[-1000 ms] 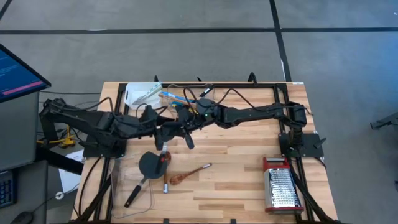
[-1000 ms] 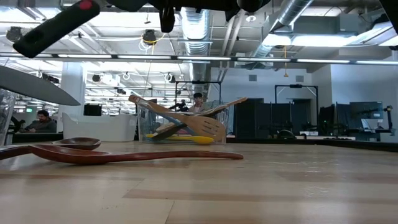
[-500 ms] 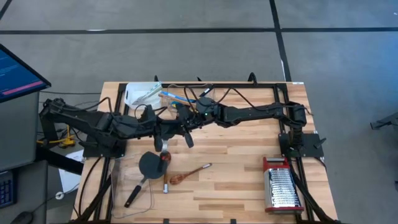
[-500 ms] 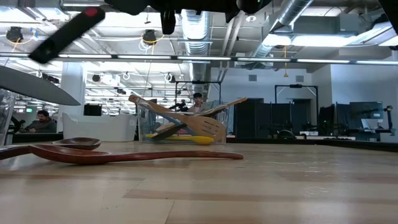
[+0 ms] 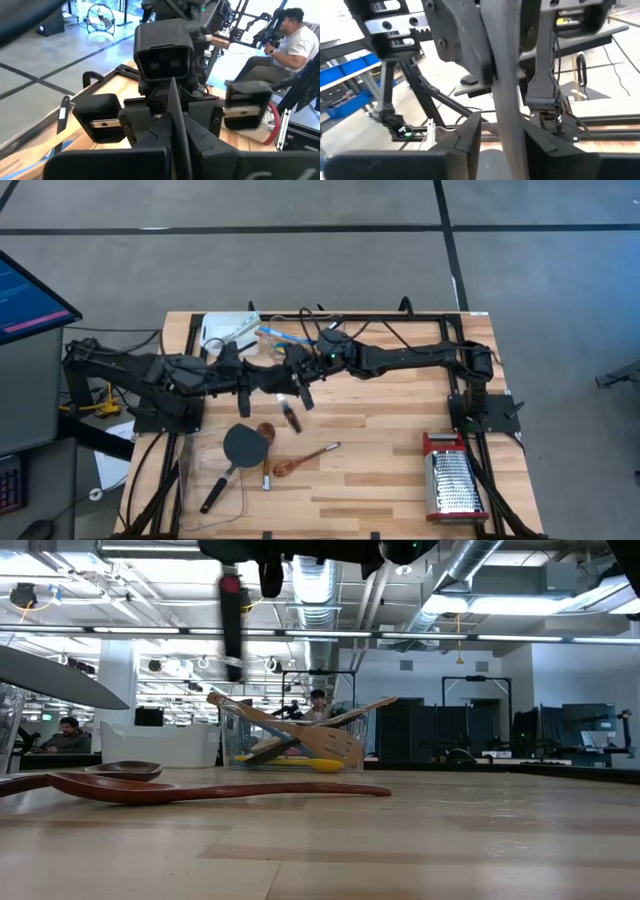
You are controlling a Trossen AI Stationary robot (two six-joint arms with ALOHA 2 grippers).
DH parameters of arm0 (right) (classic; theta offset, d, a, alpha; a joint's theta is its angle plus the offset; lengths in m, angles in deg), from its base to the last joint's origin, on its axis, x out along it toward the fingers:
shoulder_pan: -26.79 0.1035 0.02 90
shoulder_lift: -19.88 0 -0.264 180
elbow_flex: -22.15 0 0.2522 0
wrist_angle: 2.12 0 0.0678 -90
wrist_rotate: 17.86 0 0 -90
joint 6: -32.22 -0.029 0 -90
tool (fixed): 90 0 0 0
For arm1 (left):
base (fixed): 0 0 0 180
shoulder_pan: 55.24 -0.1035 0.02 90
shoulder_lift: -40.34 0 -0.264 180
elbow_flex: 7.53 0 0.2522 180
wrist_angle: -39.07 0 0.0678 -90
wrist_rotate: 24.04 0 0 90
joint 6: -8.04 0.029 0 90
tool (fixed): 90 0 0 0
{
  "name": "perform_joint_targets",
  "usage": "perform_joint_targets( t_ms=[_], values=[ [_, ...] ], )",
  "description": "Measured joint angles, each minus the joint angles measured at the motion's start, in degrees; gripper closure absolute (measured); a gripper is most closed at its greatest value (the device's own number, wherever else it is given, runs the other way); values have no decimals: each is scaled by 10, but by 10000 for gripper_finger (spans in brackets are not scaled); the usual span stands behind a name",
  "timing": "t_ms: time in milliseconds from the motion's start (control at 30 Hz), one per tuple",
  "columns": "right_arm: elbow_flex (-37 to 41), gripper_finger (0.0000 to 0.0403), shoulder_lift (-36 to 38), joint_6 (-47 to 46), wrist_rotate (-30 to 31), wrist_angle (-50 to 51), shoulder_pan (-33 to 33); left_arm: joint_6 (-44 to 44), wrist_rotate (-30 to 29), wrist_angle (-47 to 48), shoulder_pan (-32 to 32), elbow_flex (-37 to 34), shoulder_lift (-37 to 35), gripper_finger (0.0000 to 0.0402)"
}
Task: Pick & Place Kitchen Items
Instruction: Put the black slotted spatula into the bottom transparent bin
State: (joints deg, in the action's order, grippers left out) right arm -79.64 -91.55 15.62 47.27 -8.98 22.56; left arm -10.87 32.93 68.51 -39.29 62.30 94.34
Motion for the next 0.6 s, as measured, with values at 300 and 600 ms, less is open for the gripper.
perform_joint_targets(
  t_ms=[300,600],
  values=[
    [-1,238,52,0,-57,49,-26,7,4,12,0,0,-13,401],
    [-1,201,154,79,-56,285,-64,7,18,15,1,0,-34,401]
  ],
)
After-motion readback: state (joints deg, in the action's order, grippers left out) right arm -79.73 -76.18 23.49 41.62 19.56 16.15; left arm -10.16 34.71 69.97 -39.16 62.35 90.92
